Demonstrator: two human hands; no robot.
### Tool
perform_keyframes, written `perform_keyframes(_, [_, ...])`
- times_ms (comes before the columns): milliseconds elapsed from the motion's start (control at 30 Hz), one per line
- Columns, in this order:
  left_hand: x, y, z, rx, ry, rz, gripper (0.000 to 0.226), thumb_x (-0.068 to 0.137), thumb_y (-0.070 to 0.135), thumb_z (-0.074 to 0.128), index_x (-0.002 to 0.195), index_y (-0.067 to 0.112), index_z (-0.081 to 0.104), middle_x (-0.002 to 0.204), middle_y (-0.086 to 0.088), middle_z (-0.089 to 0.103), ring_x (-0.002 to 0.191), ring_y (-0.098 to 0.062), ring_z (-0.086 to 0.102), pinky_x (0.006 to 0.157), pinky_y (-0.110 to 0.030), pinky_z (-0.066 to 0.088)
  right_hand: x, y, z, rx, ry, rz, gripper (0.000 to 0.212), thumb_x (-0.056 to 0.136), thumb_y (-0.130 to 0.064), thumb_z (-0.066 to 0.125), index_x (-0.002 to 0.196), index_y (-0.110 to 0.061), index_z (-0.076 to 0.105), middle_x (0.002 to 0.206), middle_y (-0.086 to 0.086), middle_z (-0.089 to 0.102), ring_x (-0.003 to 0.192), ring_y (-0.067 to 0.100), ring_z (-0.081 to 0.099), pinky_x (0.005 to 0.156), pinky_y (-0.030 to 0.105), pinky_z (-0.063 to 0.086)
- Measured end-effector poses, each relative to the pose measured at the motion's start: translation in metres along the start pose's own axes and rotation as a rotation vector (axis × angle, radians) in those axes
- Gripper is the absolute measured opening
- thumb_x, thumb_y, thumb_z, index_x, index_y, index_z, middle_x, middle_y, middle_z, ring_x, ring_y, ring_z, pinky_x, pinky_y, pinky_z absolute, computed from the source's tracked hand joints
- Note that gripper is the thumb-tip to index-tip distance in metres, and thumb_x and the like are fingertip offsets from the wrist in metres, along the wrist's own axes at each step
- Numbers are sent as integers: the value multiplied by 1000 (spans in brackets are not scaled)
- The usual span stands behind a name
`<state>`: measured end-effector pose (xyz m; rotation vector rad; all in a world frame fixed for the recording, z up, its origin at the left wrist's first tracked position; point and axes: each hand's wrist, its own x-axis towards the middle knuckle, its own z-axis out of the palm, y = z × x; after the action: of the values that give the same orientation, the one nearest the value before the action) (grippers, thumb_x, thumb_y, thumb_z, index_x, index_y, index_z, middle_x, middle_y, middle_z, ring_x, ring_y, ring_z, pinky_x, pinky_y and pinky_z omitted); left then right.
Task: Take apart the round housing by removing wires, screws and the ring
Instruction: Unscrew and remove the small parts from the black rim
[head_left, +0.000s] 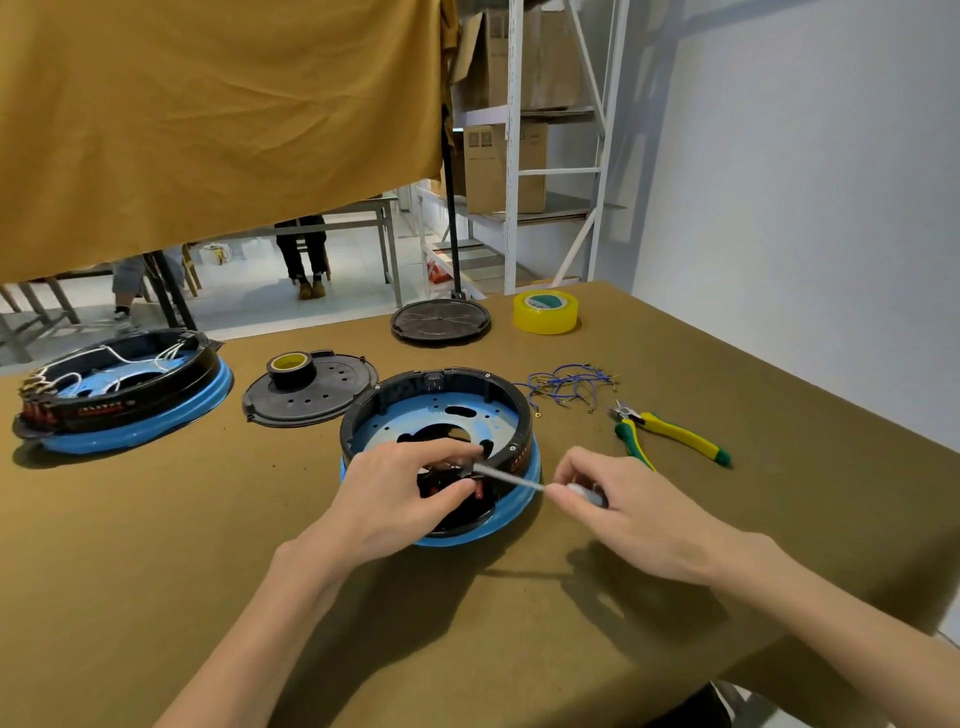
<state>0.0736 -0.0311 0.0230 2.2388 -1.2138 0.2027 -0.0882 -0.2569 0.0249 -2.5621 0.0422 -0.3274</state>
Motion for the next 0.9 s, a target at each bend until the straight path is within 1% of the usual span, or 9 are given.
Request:
perform_keyframes(133, [3, -1, -4, -25, -76, -31, 33, 92, 51, 64, 124, 48, 68, 110, 33, 68, 109, 13, 59, 95, -26, 52, -12, 4, 0, -138, 16, -29, 24, 101, -57, 43, 89, -40, 55, 69, -10, 58, 68, 6, 53, 57, 21, 40])
perform_keyframes(233, [4, -2, -5, -43, -94, -42, 30, 93, 46, 67, 123, 48, 69, 109, 34, 68, 109, 15, 58, 97, -28, 52, -18, 11, -1, -192, 37, -22, 27, 101, -58, 42, 91, -39, 59, 72, -14, 59, 75, 5, 55, 57, 19, 38])
perform_keyframes(333, [4, -5, -4, -80, -104, -40, 29, 91, 46, 68, 120, 49, 70, 103, 41, 65, 108, 21, 55, 95, -25, 50, -22, 16, -2, -202, 59, -12, 32, 97, -62, 38, 92, -39, 59, 75, -15, 61, 79, 6, 57, 58, 20, 42])
perform_keyframes(467, [2, -4, -4, -82, -81, -32, 38, 79, 59, 61, 116, 54, 69, 102, 40, 67, 107, 19, 57, 92, -24, 48, -24, 15, -3, -223, 82, -37, 34, 97, -63, 36, 90, -39, 59, 75, -16, 60, 78, 7, 57, 62, 27, 47])
perform_keyframes(533, [2, -4, -4, -77, -84, -22, 43, 74, 63, 63, 116, 55, 68, 102, 41, 67, 107, 19, 57, 91, -23, 48, -24, 13, -3, -225, 87, -45, 32, 98, -62, 38, 90, -39, 59, 75, -15, 61, 77, 8, 57, 61, 26, 46])
perform_keyframes(633, [2, -5, -5, -91, -105, -28, 42, 75, 58, 73, 116, 55, 69, 106, 38, 67, 108, 18, 57, 94, -26, 50, -22, 8, -2, -249, 89, -55, 29, 99, -60, 39, 90, -39, 58, 76, -17, 60, 76, 5, 57, 60, 19, 43])
perform_keyframes(700, [2, -7, -5, -98, -105, -33, 39, 79, 51, 78, 117, 54, 69, 108, 38, 67, 108, 18, 58, 96, -28, 51, -21, 4, -2, -282, 92, -66, 31, 99, -59, 37, 91, -39, 59, 76, -18, 59, 74, 3, 57, 61, 18, 44])
perform_keyframes(800, [3, -9, -2, -92, -96, -25, 38, 81, 57, 74, 119, 55, 69, 112, 37, 68, 115, 13, 58, 99, -27, 48, -18, 2, -5, -409, 105, -138, 40, 100, -59, 28, 92, -37, 61, 76, -16, 56, 68, 5, 56, 58, 19, 46])
perform_keyframes(900, [3, -7, 0, -80, -67, -13, 42, 79, 70, 63, 118, 58, 68, 115, 36, 68, 119, 10, 56, 99, -25, 46, -10, 3, -9, -586, 148, -245, 44, 103, -53, 26, 87, -33, 62, 71, -12, 53, 56, 8, 50, 48, 18, 37])
